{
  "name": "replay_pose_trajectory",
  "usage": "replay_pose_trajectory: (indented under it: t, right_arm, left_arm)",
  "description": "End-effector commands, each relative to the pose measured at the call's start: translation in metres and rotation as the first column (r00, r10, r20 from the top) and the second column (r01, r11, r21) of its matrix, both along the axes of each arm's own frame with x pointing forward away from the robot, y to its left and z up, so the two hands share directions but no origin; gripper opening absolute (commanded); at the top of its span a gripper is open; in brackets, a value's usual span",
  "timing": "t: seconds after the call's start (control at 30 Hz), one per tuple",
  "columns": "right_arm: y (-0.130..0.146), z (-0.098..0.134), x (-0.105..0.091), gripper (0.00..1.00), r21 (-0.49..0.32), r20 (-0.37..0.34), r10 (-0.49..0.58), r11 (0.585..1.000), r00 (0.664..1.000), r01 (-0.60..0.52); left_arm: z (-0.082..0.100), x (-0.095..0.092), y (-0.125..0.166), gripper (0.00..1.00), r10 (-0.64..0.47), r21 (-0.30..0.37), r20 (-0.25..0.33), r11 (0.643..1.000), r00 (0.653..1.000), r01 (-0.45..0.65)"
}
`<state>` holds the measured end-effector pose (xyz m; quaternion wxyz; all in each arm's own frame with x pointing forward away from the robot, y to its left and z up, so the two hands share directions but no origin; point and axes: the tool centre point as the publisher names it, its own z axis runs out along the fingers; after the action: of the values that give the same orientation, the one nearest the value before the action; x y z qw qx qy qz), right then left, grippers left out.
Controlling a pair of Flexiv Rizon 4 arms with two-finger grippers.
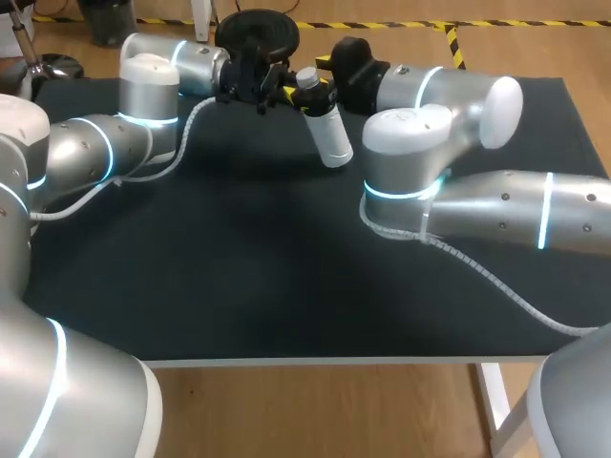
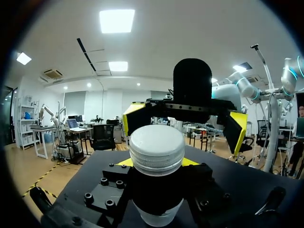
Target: Unscrew the bottle cap
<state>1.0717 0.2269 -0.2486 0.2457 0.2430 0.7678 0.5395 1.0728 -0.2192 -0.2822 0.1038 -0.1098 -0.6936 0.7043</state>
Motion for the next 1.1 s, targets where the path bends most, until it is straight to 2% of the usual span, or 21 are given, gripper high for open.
replay_pose_trajectory:
  t: [0.03,0.43,1.1]
  right_arm:
    - [0.004,0.007,0.004,1.00,-0.053,-0.050,-0.021,0.998,0.999,0.019]
    - [0.001,0.004,0.014,1.00,-0.081,-0.106,-0.068,0.995,0.992,0.060]
    - [-0.006,-0.004,0.021,1.00,-0.081,-0.122,-0.088,0.994,0.989,0.078]
  left_arm:
    - [-0.004,0.008,-0.002,0.00,-0.143,-0.005,0.000,0.990,0.990,0.143]
    - [-0.004,0.008,-0.002,0.00,-0.143,-0.005,0.000,0.990,0.990,0.143]
    - [-0.004,0.008,-0.002,0.00,-0.143,-0.005,0.000,0.990,0.990,0.143]
